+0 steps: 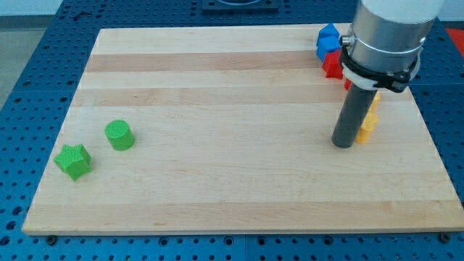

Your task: Move the green circle to the bottom of yellow heart

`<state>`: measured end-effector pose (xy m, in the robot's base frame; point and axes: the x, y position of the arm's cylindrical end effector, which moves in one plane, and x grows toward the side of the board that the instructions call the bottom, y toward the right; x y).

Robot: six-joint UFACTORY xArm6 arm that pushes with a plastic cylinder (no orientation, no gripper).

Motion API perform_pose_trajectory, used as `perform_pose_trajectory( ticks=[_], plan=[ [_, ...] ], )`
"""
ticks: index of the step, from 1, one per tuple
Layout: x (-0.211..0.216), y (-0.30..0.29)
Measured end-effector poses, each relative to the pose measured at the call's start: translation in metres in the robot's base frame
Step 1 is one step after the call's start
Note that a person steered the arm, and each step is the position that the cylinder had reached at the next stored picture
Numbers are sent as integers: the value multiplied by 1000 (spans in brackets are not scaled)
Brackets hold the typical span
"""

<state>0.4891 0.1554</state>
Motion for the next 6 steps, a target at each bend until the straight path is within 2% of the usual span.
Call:
perform_pose_trajectory(
  ticks=[4, 5, 6],
  plan=[
    [-14, 22],
    [-14, 6],
    [-20, -39]
  ],
)
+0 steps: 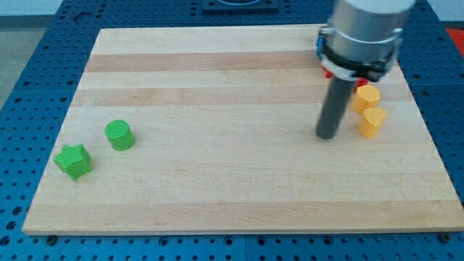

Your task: Move the green circle to the bottom of yellow heart

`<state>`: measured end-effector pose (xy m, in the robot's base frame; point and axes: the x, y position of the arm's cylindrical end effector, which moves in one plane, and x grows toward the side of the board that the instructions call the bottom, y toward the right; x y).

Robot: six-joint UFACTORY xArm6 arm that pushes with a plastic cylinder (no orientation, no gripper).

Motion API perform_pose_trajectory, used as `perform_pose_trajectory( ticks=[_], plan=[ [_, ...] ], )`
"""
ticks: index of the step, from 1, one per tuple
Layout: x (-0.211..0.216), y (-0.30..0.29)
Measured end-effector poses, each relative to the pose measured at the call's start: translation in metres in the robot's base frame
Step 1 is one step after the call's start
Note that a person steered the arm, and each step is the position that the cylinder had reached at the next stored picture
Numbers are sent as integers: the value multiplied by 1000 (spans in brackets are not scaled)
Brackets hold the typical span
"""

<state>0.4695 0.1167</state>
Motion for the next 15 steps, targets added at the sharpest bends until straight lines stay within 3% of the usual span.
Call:
perform_pose_trajectory(
  ticks=[2, 5, 6, 9, 11, 12, 15],
  plan=[
    [-38, -132],
    [-31, -371],
    [-10, -366],
    [-3, -272],
    [8, -309],
    [20, -285],
    [20, -129]
  ],
)
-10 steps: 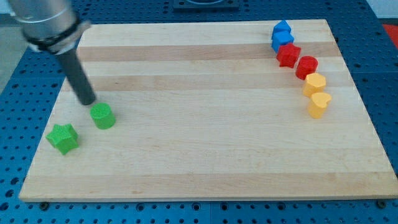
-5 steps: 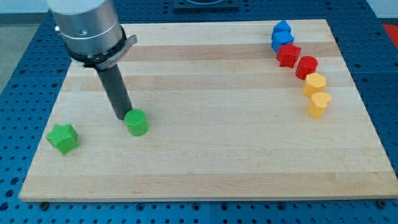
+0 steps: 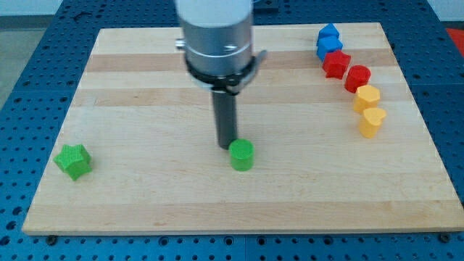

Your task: Move the green circle to the bottom of yellow heart

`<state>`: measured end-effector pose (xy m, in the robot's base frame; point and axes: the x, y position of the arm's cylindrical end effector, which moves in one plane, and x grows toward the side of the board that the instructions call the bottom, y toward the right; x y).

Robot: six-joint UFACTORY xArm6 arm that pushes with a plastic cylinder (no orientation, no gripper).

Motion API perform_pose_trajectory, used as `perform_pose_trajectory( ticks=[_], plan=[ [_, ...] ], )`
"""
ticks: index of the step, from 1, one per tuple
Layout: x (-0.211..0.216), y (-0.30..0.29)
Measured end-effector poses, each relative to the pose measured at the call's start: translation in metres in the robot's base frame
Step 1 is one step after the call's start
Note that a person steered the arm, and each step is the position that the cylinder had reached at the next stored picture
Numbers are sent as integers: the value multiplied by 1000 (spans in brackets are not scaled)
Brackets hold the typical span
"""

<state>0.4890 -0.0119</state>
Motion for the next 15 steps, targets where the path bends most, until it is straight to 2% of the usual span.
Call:
perform_pose_trajectory(
  ticks=[2, 3, 6, 8, 11, 12, 13, 15],
  plan=[
    [3, -25],
    [23, -26],
    [30, 95],
    [59, 88],
    [54, 191],
    [56, 187],
    [59, 157],
    [40, 142]
  ],
)
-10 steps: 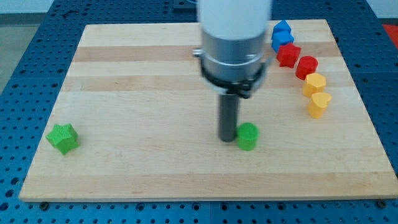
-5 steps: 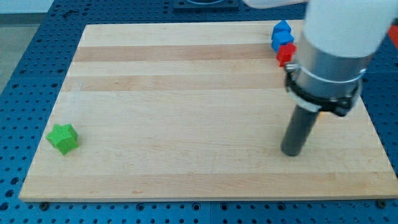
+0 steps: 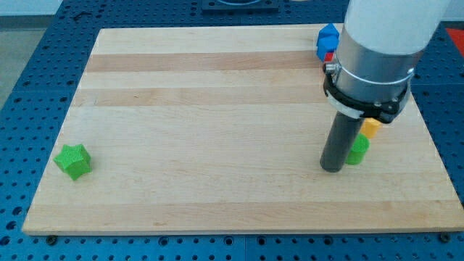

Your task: Move the green circle to the bottom of yellow heart

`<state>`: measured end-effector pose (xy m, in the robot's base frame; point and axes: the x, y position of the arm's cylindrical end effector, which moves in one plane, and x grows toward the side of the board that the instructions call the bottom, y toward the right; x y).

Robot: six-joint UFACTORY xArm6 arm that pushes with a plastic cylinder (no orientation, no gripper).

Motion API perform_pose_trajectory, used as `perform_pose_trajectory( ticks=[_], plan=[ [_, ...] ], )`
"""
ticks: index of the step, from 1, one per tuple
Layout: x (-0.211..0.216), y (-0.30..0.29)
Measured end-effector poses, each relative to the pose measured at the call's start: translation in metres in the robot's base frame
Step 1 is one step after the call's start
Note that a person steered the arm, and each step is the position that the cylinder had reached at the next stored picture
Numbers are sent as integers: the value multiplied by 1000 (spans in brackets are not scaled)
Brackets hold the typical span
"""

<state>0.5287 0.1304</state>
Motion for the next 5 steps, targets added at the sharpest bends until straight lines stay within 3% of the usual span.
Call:
perform_pose_trajectory(
  ticks=[4, 5],
  plan=[
    [-22, 65],
    [-18, 51]
  ],
)
